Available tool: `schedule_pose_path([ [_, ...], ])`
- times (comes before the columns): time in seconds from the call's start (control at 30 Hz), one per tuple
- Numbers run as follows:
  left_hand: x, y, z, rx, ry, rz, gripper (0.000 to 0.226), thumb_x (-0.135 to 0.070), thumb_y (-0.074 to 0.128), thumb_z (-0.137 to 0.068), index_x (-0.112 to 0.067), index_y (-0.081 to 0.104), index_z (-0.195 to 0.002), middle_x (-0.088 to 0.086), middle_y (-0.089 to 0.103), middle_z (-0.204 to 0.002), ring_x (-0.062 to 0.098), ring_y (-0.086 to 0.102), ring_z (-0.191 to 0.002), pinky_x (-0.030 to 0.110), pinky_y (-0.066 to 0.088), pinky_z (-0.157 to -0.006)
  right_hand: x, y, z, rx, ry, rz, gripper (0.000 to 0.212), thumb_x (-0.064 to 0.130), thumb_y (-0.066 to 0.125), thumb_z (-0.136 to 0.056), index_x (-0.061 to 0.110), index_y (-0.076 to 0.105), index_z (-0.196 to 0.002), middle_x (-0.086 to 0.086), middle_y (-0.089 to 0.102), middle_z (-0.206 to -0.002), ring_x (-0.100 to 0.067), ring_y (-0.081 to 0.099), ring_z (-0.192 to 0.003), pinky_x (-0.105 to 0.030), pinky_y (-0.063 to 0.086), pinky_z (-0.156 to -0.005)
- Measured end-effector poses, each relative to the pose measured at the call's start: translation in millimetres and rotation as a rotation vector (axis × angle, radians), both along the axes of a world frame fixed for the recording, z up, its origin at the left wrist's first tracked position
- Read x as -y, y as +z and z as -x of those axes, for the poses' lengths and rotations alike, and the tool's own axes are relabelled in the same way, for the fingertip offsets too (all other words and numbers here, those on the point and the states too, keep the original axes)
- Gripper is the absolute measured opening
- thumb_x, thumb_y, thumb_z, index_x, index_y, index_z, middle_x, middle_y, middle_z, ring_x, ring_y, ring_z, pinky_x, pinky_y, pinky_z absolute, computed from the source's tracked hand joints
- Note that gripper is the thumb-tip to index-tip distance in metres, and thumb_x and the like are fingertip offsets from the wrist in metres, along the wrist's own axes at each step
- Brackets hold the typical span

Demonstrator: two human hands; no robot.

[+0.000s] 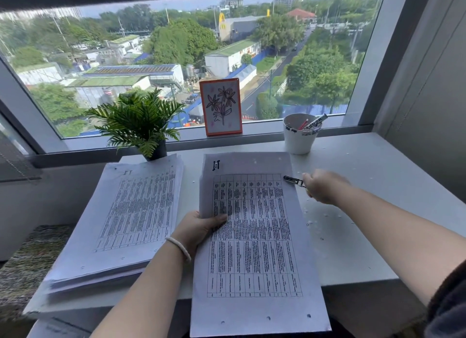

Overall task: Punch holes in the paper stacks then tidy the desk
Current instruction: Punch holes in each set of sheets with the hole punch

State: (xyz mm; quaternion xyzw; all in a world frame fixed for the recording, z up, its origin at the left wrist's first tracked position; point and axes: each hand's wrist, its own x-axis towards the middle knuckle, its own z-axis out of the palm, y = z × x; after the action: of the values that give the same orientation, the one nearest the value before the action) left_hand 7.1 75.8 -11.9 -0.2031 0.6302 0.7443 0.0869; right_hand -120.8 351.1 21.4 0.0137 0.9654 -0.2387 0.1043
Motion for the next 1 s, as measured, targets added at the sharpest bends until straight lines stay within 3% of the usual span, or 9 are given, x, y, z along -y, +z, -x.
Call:
schedule_pose_path([
  [0.2,1.1,1.3,3.1,0.056,-0.036,0.010,0.016,0.002,0.070,-0.080,0.006,0.064,-0.094,0.021,0.068,-0.084,0.032,0.067,-0.074,0.042,0.059,-0.072,5.5,-0.2,-2.7,0.124,0.032,-0.046,0.036,0.019,0.035,-0.101,0.017,0.043,-0.066,-0.013,0.060,-0.087,-0.028,0.058,-0.078,-0.037,0.054,-0.082],
  [0.3,5.2,5.3,8.2,0.040,-0.089,0.077,0.029,-0.002,0.074,-0.077,0.004,0.061,-0.102,0.021,0.067,-0.101,0.030,0.067,-0.090,0.041,0.054,-0.089,4.7,3.4,-1.7,0.133,0.067,-0.117,0.033,0.019,0.034,-0.100,0.014,0.048,-0.069,-0.012,0.059,-0.085,-0.027,0.054,-0.076,-0.035,0.051,-0.080],
  [0.37,6.2,12.6,17.4,-0.004,-0.087,0.297,0.054,-0.012,0.079,-0.074,-0.006,0.052,-0.120,0.013,0.058,-0.120,0.024,0.059,-0.106,0.035,0.045,-0.098,2.1,7.3,-3.7,0.132,0.065,-0.165,0.030,0.018,0.030,-0.095,0.011,0.055,-0.079,-0.012,0.061,-0.082,-0.027,0.054,-0.077,-0.033,0.044,-0.076],
  [0.47,2.0,39.0,39.9,-0.167,-0.009,0.751,0.107,-0.030,0.086,-0.065,-0.016,0.019,-0.148,0.013,0.038,-0.141,0.026,0.042,-0.127,0.042,0.037,-0.107,0.2,6.2,-3.4,0.010,0.093,-0.232,0.036,0.013,0.023,-0.095,0.008,0.056,-0.109,-0.015,0.058,-0.119,-0.031,0.054,-0.107,-0.035,0.039,-0.085],
  [0.53,-9.9,59.3,61.3,-0.367,-0.133,1.182,0.116,-0.040,0.084,-0.063,-0.023,0.009,-0.150,0.007,0.030,-0.148,0.024,0.032,-0.135,0.042,0.030,-0.113,1.5,7.1,-5.1,-0.065,0.101,-0.284,0.042,0.021,0.019,-0.100,0.009,0.056,-0.118,-0.013,0.055,-0.130,-0.031,0.051,-0.117,-0.036,0.039,-0.090],
  [0.63,-46.7,87.2,93.8,-0.487,-0.520,1.548,0.112,-0.046,0.080,-0.066,-0.029,0.009,-0.150,-0.003,0.038,-0.148,0.019,0.032,-0.138,0.044,0.022,-0.115,3.7,8.2,-8.3,-0.154,0.131,-0.340,0.046,0.025,0.018,-0.102,0.010,0.059,-0.115,-0.014,0.058,-0.126,-0.031,0.053,-0.114,-0.036,0.042,-0.088],
  [0.8,-96.6,106.8,125.4,-0.346,-0.828,1.503,0.080,-0.036,0.086,-0.063,-0.023,0.048,-0.132,-0.003,0.058,-0.124,0.019,0.055,-0.113,0.030,0.043,-0.095,-2.5,1.7,-12.2,-0.242,0.219,-0.396,0.049,0.030,0.016,-0.100,0.014,0.063,-0.099,-0.013,0.063,-0.112,-0.030,0.054,-0.094,-0.032,0.037,-0.072],
  [0.93,-107.6,108.9,139.6,-0.261,-0.863,1.472,0.066,-0.038,0.089,-0.056,-0.021,0.061,-0.114,-0.003,0.062,-0.106,0.018,0.059,-0.098,0.031,0.050,-0.088,-10.8,-2.3,-16.2,-0.284,0.229,-0.388,0.041,0.030,0.016,-0.099,0.018,0.048,-0.077,-0.011,0.065,-0.099,-0.029,0.046,-0.079,-0.031,0.035,-0.065],
  [1.0,-109.6,106.6,145.0,-0.210,-0.869,1.447,0.046,-0.041,0.089,-0.054,-0.023,0.065,-0.090,-0.006,0.065,-0.087,0.017,0.060,-0.084,0.028,0.051,-0.076,-12.6,-2.7,-16.4,-0.311,0.218,-0.366,0.039,0.030,0.018,-0.099,0.019,0.047,-0.075,-0.011,0.065,-0.098,-0.028,0.045,-0.079,-0.030,0.033,-0.064],
])
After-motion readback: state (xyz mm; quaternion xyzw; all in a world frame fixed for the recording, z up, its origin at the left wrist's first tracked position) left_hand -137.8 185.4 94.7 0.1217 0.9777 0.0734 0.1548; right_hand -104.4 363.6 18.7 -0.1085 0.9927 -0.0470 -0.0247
